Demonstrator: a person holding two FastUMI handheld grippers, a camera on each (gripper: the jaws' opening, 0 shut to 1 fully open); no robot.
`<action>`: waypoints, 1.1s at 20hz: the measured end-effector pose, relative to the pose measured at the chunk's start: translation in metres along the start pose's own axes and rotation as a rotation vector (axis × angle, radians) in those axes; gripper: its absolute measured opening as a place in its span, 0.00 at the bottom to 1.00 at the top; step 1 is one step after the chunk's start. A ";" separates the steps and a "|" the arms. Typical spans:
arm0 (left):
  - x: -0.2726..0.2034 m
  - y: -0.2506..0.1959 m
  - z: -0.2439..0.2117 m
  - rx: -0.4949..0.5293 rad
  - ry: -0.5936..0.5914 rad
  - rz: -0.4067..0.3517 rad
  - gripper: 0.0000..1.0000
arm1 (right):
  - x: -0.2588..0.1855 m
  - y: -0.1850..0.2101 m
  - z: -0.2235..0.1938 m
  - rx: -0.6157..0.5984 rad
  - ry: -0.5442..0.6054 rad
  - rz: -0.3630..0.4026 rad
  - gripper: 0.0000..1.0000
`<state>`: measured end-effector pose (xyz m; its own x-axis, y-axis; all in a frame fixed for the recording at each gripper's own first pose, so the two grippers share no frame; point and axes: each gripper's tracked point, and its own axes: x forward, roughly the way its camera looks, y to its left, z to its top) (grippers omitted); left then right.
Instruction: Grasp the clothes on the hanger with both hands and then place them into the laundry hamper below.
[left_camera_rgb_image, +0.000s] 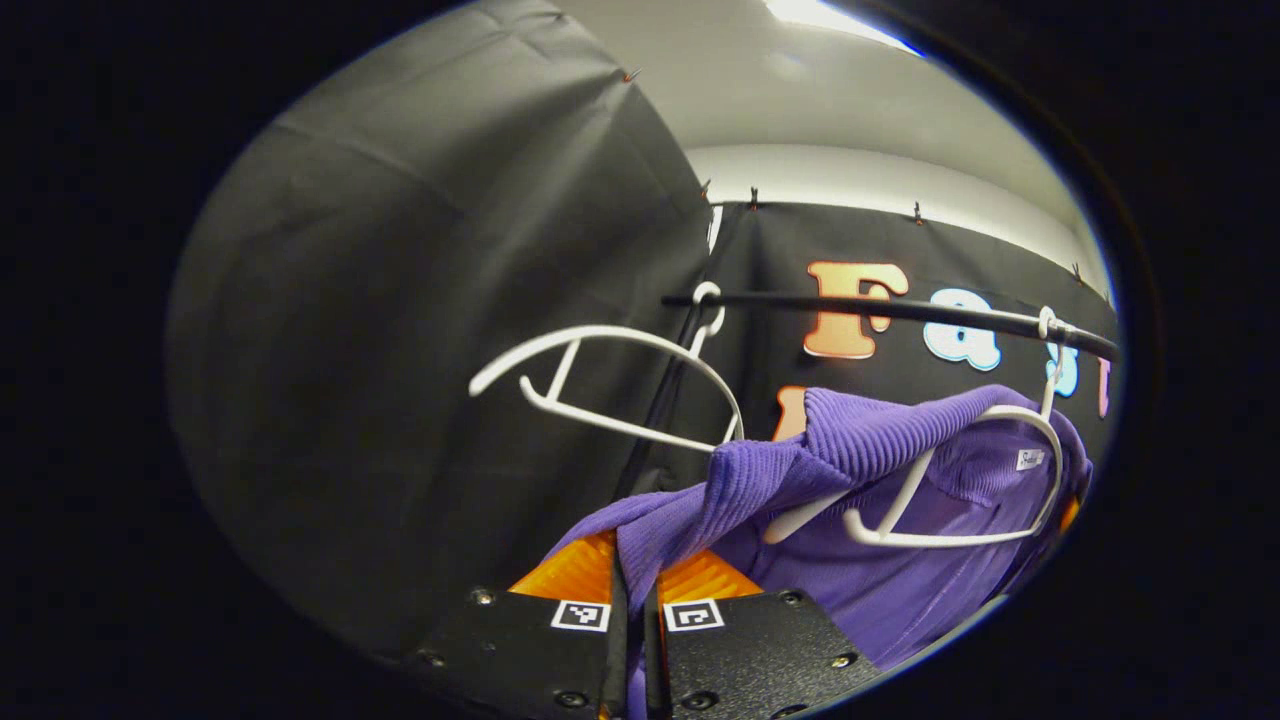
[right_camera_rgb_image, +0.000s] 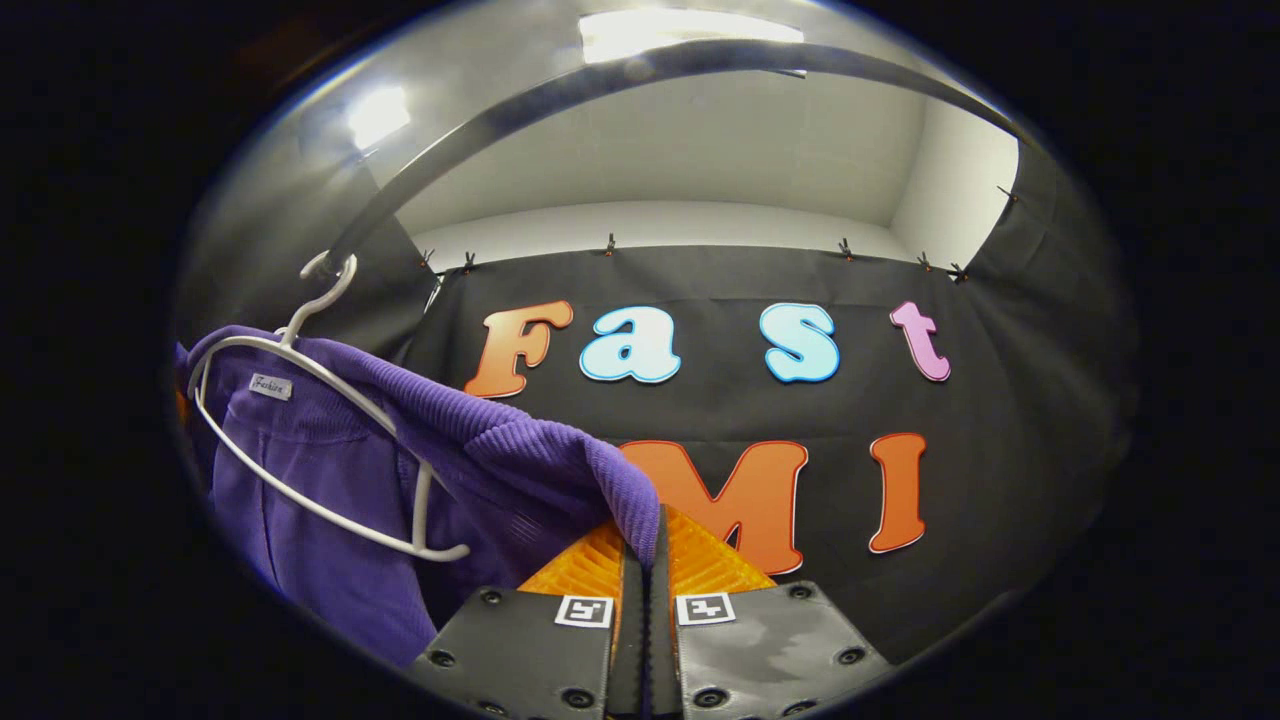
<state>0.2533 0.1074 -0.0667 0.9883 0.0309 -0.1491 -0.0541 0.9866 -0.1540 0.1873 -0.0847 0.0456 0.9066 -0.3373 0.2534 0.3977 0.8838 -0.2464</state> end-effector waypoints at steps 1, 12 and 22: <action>0.004 -0.005 -0.006 0.006 0.008 -0.013 0.07 | 0.002 -0.002 -0.003 -0.012 0.006 -0.005 0.10; 0.031 -0.014 -0.030 -0.031 0.120 -0.063 0.06 | -0.002 -0.017 0.037 -0.100 -0.096 -0.073 0.10; 0.032 -0.001 0.027 -0.372 -0.168 -0.031 0.06 | -0.020 -0.019 0.054 -0.031 -0.121 -0.026 0.10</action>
<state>0.2884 0.1113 -0.0450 0.9982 0.0581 0.0179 -0.0412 0.8632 -0.5031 0.1545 -0.0769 0.0958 0.8731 -0.3164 0.3709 0.4266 0.8641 -0.2670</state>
